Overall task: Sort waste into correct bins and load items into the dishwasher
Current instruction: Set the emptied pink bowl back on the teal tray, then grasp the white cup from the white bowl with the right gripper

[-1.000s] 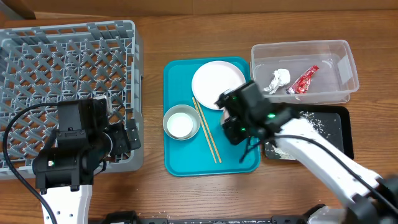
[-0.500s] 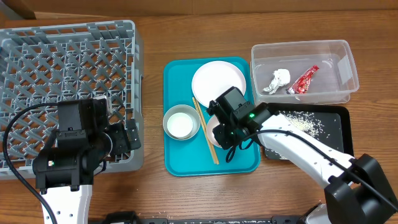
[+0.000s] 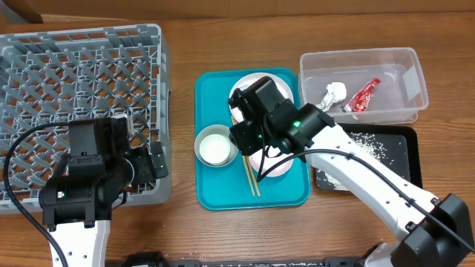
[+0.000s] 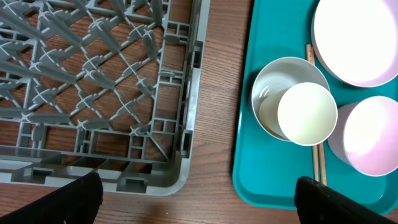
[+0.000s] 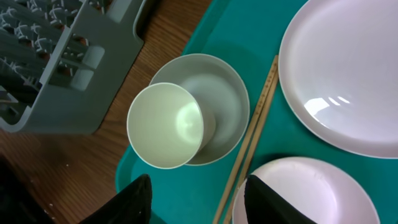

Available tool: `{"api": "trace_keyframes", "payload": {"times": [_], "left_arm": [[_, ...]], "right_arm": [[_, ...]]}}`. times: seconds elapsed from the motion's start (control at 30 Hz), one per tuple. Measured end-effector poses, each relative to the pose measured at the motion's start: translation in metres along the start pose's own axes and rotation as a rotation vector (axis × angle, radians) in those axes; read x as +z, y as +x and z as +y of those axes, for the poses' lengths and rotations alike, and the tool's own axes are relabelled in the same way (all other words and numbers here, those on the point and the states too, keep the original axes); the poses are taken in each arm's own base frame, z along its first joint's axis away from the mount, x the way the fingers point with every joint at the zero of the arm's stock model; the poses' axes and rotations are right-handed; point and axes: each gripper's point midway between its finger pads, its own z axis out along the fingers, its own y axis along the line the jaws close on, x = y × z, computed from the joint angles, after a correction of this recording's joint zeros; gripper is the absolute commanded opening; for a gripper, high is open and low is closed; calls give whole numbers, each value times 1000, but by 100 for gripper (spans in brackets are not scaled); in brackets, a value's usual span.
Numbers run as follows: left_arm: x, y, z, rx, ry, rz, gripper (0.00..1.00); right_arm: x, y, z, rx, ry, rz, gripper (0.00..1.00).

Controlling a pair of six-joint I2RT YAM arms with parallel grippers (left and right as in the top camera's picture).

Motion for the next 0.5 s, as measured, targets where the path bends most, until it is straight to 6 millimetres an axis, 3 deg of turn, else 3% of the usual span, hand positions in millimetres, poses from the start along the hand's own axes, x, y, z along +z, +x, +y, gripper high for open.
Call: {"api": "trace_keyframes", "payload": {"times": [0.1,0.2,0.33,0.5], "left_arm": [[0,0,0,0,0,0,100],[0,0,0,0,0,0,100],[0,0,0,0,0,0,100],[0,0,0,0,0,0,100]], "right_arm": [[16,8,4,21,-1,41,49],[45,23,6,28,7,115,47],[76,42,5,35,21,200,28],[82,44,3,52,35,204,9]]}}
